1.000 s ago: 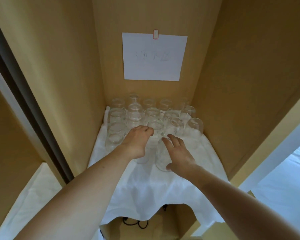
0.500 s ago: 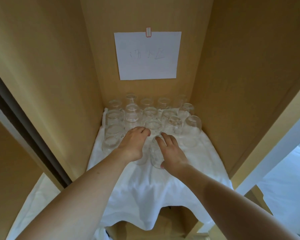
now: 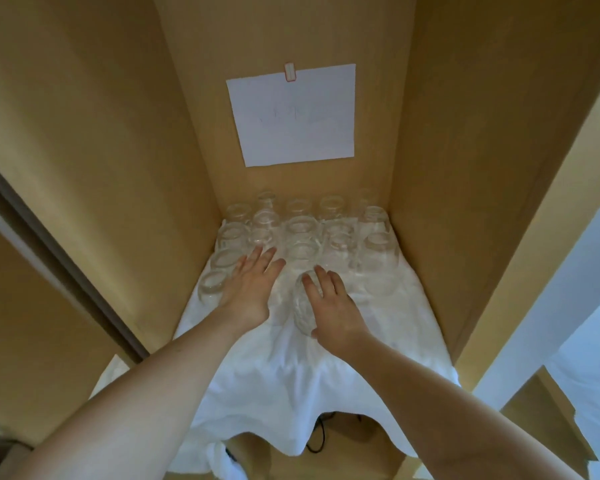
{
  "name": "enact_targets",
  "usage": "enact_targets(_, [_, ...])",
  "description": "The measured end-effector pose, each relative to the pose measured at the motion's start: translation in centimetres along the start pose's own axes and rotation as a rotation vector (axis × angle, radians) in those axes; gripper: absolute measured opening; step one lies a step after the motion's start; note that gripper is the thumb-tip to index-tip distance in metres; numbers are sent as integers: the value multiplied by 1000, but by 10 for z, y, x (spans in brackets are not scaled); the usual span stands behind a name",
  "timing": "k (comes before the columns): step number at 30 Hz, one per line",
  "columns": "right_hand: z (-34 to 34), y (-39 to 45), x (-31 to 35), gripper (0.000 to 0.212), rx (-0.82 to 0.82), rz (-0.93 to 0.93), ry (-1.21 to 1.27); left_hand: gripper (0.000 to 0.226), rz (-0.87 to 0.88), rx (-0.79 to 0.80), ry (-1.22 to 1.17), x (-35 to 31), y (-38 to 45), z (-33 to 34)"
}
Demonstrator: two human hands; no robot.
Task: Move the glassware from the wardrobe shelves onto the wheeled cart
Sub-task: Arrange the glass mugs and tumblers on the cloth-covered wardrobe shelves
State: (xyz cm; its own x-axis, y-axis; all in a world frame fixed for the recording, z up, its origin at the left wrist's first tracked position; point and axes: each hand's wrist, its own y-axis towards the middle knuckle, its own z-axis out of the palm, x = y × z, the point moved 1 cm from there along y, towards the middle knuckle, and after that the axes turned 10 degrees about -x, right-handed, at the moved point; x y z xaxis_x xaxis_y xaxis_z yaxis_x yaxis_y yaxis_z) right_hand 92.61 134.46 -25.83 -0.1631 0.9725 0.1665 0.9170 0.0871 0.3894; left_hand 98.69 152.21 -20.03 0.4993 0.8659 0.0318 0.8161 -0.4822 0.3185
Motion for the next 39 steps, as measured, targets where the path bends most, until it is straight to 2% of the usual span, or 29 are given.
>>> enact_targets(8, [-12,1,-2,117,81,-34,-11,93,-234,-80,-63,-16,-40,-9])
enact_targets(16, [-34,-6,41,90,-10,-130,-47,83,-310,-119,-67,-6,-78,-40])
enact_targets(20, [-44,-15,83,88,-23,-164,-30,81,-327,-155,-157,10,-114,-63])
enact_targets(24, [-46,-30,136,88,-10,-203,-37,78,-370,-165,-99,38,-161,-88])
enact_targets(35, [-40,-74,305,83,0,-262,6,71,-483,-287,-127,143,-305,-135])
enact_targets(39, [-31,-89,356,81,28,-233,50,76,-557,-260,-130,183,-354,-143])
